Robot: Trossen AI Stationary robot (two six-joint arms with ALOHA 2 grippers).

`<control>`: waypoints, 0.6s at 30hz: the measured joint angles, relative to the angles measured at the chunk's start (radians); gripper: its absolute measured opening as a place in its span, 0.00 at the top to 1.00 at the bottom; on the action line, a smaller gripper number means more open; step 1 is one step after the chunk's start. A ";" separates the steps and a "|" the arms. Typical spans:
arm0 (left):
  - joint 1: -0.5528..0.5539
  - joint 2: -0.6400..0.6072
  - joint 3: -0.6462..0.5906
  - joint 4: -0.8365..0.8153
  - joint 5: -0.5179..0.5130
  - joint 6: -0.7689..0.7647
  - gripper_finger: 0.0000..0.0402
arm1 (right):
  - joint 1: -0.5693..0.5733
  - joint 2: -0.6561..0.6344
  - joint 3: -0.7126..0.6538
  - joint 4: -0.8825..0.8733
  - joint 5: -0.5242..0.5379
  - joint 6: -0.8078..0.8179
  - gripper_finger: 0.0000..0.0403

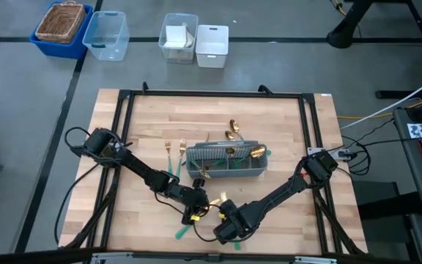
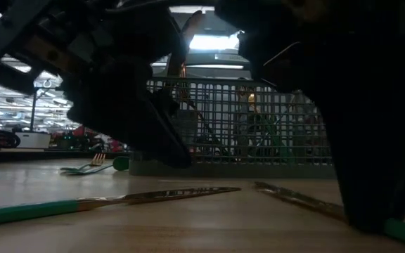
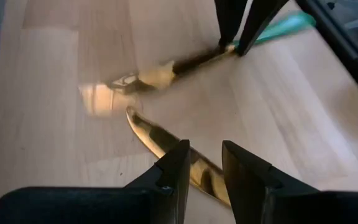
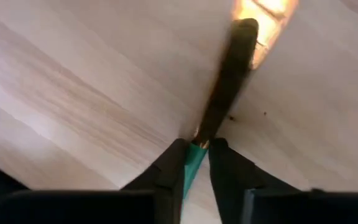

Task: Sort silverware
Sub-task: Put the green knife into the gray utensil holder

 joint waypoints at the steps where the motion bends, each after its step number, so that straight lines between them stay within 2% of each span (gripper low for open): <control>1: 0.000 -0.008 0.000 0.004 0.000 0.002 0.79 | -0.002 0.000 0.000 0.001 -0.001 -0.023 0.87; 5: 0.000 -0.040 0.000 -0.003 0.000 0.007 0.79 | -0.010 0.000 -0.001 0.002 -0.006 -0.088 0.96; 13: 0.000 -0.106 0.000 -0.084 0.000 0.005 0.79 | -0.038 0.000 -0.002 0.011 -0.020 -0.198 0.89; 18: -0.001 -0.164 0.000 -0.188 -0.001 0.003 0.79 | -0.047 0.000 0.001 0.014 -0.037 -0.243 0.91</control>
